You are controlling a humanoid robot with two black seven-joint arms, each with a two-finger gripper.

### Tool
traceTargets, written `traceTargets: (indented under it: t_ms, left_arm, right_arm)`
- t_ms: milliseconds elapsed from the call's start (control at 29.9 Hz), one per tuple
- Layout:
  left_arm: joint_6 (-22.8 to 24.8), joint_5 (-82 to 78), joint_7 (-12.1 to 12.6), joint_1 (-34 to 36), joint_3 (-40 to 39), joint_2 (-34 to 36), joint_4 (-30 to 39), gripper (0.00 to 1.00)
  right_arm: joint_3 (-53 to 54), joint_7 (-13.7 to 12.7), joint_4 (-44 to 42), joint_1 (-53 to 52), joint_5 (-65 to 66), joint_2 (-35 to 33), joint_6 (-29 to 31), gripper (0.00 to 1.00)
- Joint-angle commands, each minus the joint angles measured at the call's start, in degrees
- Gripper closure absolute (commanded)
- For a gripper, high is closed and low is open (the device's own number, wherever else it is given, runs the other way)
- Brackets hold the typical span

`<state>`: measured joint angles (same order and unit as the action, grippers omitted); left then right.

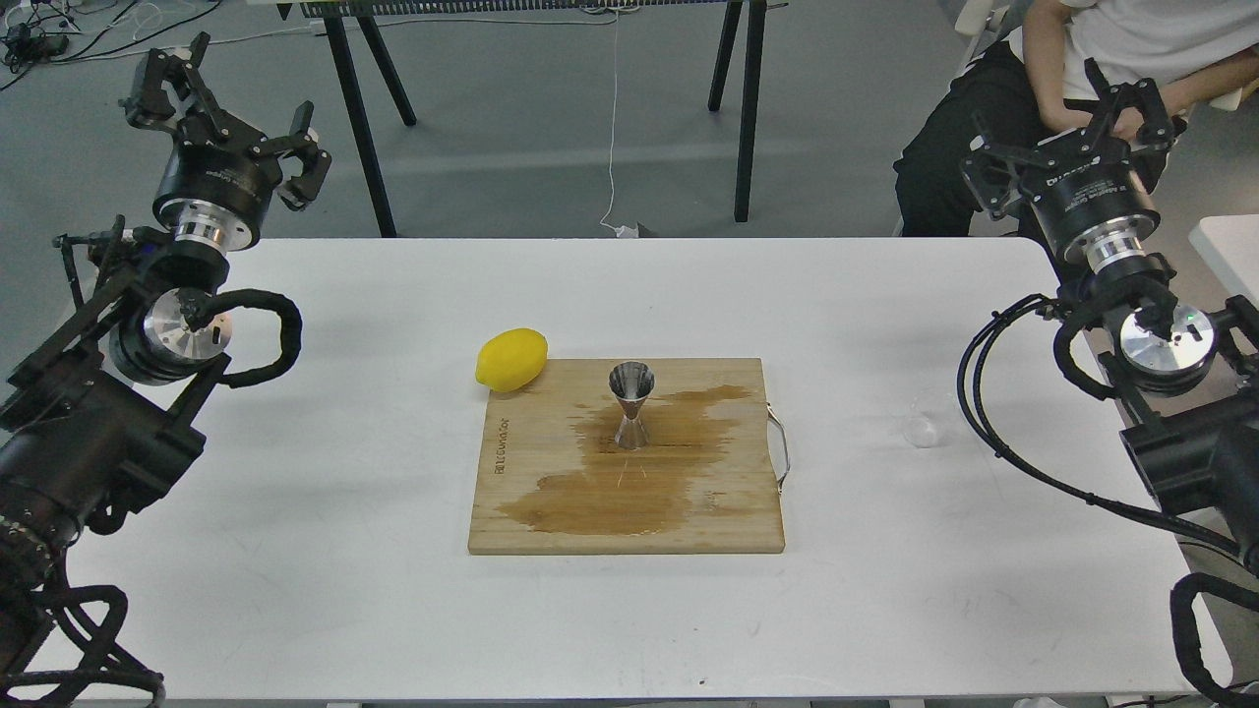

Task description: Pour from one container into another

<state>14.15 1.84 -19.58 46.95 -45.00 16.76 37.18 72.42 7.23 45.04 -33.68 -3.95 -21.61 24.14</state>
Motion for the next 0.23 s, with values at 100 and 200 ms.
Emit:
traceTargets:
  t_ms: [100,200]
  left_arm:
    - [0.09,0.00,-0.02,-0.02,0.00,-0.14,0.00,0.00]
    - [0.09,-0.09,-0.02,-0.10,0.09,-0.14,0.00,0.00]
  right_arm:
    - [-5.44,0.68,-5.93,-3.15,2.02,-0.01,0.73,0.00]
    - [-5.89,0.68,-6.11,-3.59,1.93,-0.01,0.56,0.00]
